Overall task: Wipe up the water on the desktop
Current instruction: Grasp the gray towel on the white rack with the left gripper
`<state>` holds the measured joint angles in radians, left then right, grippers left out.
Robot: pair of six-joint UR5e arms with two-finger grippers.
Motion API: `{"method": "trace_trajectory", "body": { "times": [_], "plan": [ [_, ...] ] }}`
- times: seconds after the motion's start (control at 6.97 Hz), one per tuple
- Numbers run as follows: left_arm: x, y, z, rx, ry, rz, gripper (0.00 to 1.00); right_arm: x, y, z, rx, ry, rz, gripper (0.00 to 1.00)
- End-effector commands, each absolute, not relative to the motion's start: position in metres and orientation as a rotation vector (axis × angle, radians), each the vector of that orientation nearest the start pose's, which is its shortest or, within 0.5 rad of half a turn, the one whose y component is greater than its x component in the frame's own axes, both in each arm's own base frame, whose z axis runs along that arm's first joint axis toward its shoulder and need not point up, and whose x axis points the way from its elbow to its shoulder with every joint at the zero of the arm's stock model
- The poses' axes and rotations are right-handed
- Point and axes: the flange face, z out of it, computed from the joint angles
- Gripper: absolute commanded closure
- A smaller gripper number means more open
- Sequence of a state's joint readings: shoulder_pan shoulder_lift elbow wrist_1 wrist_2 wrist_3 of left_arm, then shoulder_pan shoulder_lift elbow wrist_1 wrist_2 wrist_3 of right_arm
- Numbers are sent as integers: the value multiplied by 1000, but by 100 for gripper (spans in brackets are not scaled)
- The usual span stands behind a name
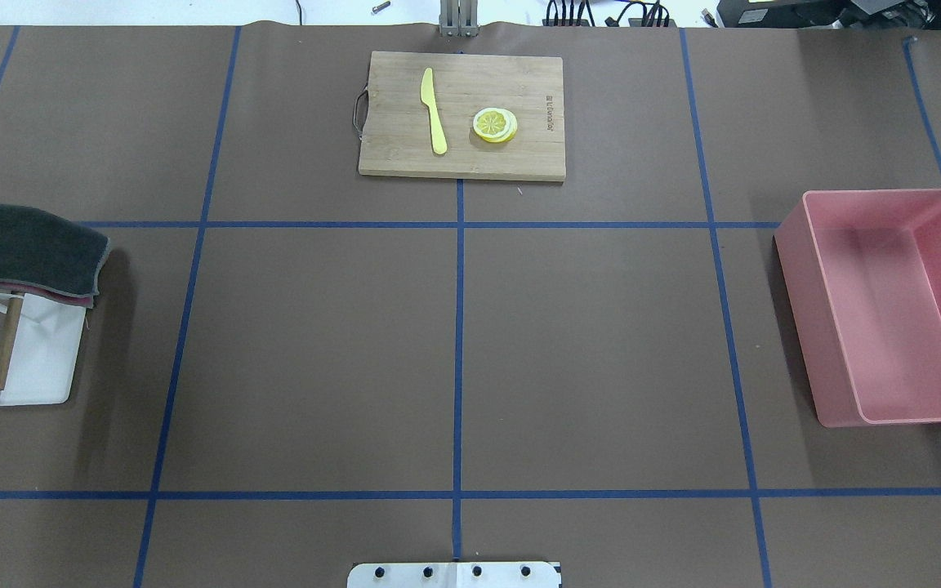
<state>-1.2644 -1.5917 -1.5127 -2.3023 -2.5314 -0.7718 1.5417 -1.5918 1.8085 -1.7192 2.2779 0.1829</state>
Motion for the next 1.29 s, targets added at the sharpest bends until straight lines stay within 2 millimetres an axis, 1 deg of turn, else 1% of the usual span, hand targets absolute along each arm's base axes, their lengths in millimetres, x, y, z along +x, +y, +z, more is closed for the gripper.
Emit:
{"method": "trace_trajectory", "body": {
  "times": [0.0,0.29,0.43,0.57,0.72,0.86,1.15],
  "plan": [
    [106,-504,582,66,1123,-75,100,54,-480,570,-9,-723,121,0],
    [107,-501,580,43,1151,-59,100,54,-481,570,-8,-723,122,0],
    [107,-500,575,28,1175,-48,100,54,-480,571,-11,-723,123,0],
    [102,-503,571,33,1189,-49,100,54,-480,572,-12,-722,124,0],
    [83,-506,572,51,1187,-84,100,54,-480,572,-12,-722,124,0],
    [75,-506,571,50,1199,-90,100,54,-480,572,-14,-722,126,0],
    [45,-507,567,56,1237,-122,100,54,-481,573,-16,-722,126,0]
  ]
}}
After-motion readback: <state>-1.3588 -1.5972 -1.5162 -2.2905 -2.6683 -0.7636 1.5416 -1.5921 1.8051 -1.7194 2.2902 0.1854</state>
